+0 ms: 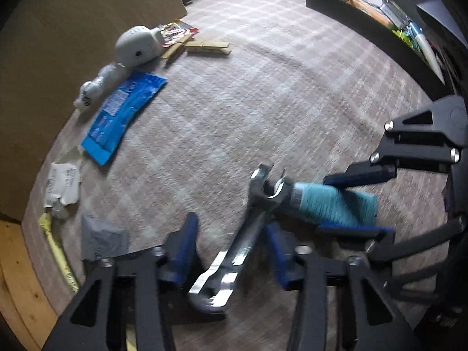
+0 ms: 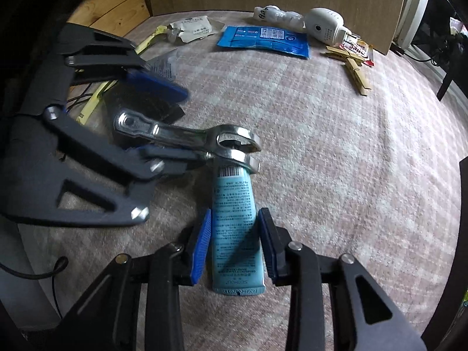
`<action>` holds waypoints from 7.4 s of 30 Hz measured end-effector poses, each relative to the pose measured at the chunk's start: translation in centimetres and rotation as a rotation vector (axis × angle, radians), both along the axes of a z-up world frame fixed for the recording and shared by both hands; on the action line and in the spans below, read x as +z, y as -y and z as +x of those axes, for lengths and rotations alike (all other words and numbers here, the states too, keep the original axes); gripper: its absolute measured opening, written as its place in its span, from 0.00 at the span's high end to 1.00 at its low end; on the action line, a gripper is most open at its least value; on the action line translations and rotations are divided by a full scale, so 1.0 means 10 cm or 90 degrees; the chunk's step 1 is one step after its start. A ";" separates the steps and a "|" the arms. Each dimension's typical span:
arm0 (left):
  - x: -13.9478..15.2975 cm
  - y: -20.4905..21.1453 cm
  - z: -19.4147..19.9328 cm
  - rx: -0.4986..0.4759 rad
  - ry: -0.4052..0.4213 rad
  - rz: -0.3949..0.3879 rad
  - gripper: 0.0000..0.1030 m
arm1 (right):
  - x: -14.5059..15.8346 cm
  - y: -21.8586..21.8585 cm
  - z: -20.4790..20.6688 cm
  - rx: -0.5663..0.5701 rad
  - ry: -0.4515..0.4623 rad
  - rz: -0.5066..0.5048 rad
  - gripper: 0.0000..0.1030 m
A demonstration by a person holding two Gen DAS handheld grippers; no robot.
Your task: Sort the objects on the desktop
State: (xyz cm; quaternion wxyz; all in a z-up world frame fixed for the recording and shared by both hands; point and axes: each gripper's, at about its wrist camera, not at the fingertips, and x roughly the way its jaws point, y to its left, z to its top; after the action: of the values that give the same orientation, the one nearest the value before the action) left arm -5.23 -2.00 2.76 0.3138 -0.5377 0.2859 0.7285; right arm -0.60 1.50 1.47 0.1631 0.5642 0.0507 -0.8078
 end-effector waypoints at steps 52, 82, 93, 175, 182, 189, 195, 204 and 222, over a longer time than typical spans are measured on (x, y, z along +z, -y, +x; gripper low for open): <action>0.33 -1.10 0.50 0.348 -0.005 0.215 0.84 | 0.32 -1.89 0.43 -0.203 -0.081 -0.071 0.99; 0.89 -2.75 0.50 0.208 0.006 0.271 0.84 | 0.92 -3.60 1.34 -0.423 -0.136 -0.061 0.56; 0.88 -3.43 0.31 0.193 -0.006 0.250 0.84 | 0.89 -4.11 1.63 -0.477 -0.132 -0.044 0.52; 0.29 -1.67 0.73 0.293 0.044 0.270 0.60 | 0.14 -2.15 0.19 -0.104 0.054 -0.212 0.76; 0.57 -1.95 0.72 0.250 0.018 0.281 0.60 | 0.42 -2.45 0.24 -0.133 0.015 -0.219 0.76; 0.83 -2.42 0.71 0.187 0.000 0.300 0.60 | 0.75 -2.95 0.35 -0.184 -0.036 -0.211 0.76; 0.93 -2.89 0.70 0.126 -0.001 0.307 0.60 | 0.90 -3.45 0.41 -0.235 -0.061 -0.199 0.76; 0.95 -3.38 0.73 0.076 0.005 0.300 0.60 | 0.95 -3.94 0.51 -0.281 -0.071 -0.189 0.76; 1.06 -2.97 0.62 0.169 -0.029 0.265 0.54 | 1.09 -4.12 0.63 -0.329 -0.108 -0.153 0.58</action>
State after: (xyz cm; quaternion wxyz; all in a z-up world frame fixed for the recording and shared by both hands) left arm 0.96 27.69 13.33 0.3126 -0.4777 0.0632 0.8186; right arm 5.69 42.70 12.32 0.0128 0.4658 -0.1770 -0.8669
